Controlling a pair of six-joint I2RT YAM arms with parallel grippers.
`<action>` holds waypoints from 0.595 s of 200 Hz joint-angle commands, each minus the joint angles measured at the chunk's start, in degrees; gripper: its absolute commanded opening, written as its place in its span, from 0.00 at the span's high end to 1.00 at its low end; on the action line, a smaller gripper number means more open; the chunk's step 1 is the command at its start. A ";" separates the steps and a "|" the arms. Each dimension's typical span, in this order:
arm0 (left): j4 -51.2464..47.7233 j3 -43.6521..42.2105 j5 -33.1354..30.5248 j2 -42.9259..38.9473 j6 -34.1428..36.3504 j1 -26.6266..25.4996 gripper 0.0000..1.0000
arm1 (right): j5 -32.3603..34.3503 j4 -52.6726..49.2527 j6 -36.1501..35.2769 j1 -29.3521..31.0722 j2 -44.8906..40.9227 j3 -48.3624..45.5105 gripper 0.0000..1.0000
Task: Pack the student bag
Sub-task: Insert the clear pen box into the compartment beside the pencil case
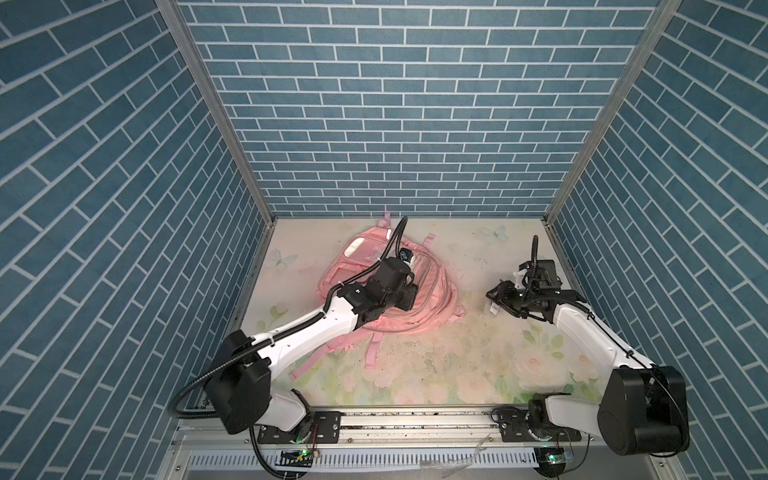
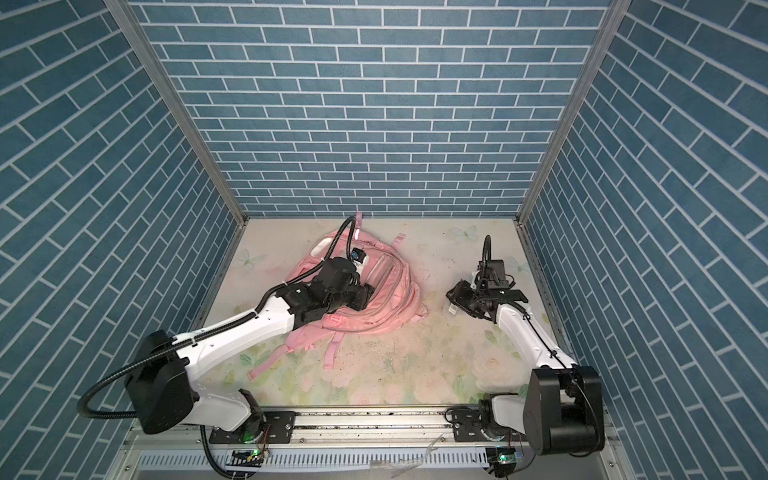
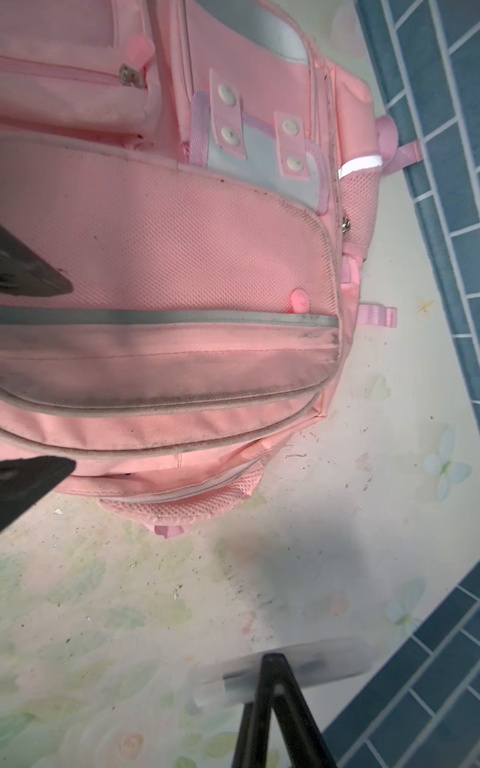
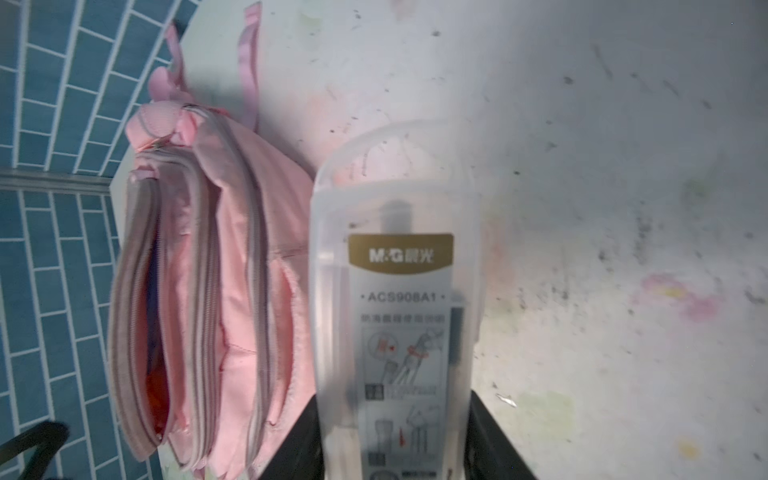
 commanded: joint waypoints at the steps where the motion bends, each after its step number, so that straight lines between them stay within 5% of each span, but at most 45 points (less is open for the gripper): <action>1: -3.37 3.86 -1.58 3.48 0.14 -0.72 0.37 | -1.33 4.64 3.70 2.12 1.79 0.91 0.59; 94: -6.96 7.80 -10.17 11.12 -2.34 -2.09 0.38 | -3.37 9.98 5.32 5.21 4.29 -1.79 0.59; 119: -7.47 8.48 -11.69 12.01 -2.81 -1.84 0.50 | -3.36 10.41 5.53 5.19 3.63 -2.35 0.60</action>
